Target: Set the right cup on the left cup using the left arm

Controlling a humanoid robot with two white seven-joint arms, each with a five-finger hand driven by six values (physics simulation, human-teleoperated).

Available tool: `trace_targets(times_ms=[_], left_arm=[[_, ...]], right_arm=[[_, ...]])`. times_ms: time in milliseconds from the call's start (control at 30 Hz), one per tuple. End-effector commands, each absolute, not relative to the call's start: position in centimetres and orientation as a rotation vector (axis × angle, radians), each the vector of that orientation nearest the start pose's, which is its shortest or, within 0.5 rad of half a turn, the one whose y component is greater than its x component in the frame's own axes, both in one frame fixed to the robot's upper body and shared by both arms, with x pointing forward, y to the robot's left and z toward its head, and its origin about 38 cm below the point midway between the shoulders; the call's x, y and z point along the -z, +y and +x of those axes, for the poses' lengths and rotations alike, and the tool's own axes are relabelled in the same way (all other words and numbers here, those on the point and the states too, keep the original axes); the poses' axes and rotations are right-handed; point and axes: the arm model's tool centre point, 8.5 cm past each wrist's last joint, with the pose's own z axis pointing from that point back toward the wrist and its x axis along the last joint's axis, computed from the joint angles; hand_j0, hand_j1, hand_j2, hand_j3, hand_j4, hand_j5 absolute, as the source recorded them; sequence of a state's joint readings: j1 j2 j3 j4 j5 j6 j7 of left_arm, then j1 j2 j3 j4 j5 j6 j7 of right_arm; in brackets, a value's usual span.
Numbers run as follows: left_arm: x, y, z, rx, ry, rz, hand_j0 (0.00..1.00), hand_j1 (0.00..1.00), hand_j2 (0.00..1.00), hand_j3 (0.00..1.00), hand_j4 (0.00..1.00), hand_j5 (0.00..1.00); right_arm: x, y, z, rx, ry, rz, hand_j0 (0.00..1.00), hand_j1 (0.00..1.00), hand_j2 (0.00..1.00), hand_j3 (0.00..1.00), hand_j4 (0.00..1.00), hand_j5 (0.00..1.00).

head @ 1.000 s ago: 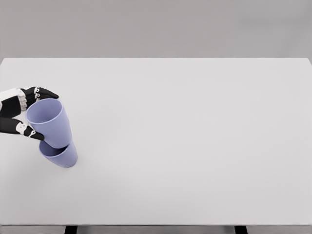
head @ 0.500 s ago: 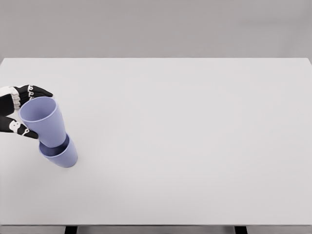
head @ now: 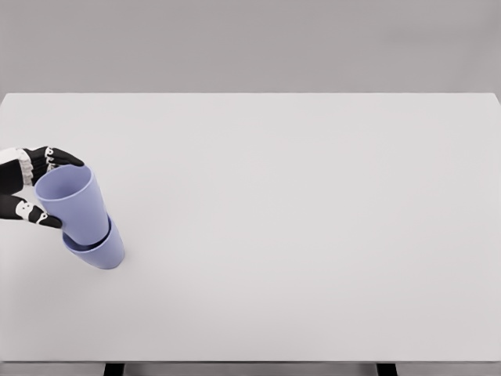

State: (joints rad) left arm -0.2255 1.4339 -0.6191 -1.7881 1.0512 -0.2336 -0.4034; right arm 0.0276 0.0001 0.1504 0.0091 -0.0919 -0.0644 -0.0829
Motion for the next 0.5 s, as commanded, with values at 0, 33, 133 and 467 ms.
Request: trace_targets(times_ms=[0,33,133,467], left_arm=[[-24.46,40.62,32.78,0.877,-1.302,-0.329,0.64,0.64,0.64,0.64,0.64,0.64],[-24.46,40.62,32.78,0.877,-1.302,-0.329,0.64,0.64,0.64,0.64,0.64,0.64],[-24.4,40.56,32.8,0.876,-1.304,-0.331,0.64,0.64,0.64,0.64,0.64,0.64],[-23.8,40.69,32.78,0.861,-1.299,-0.332,0.65,0.65,0.65,0.65,0.65,0.65]], right_arm=[[26.06,-27.86,-1.37,-0.058,-0.028,-0.168,1.0,1.0,1.0,1.0,1.0,1.0],[26.06,-27.86,-1.37,-0.058,-0.028,-0.168,1.0,1.0,1.0,1.0,1.0,1.0],[26.06,-27.86,-1.37,-0.058,-0.028,-0.168,1.0,1.0,1.0,1.0,1.0,1.0],[26.06,-27.86,-1.37,-0.058,-0.028,-0.168,1.0,1.0,1.0,1.0,1.0,1.0]])
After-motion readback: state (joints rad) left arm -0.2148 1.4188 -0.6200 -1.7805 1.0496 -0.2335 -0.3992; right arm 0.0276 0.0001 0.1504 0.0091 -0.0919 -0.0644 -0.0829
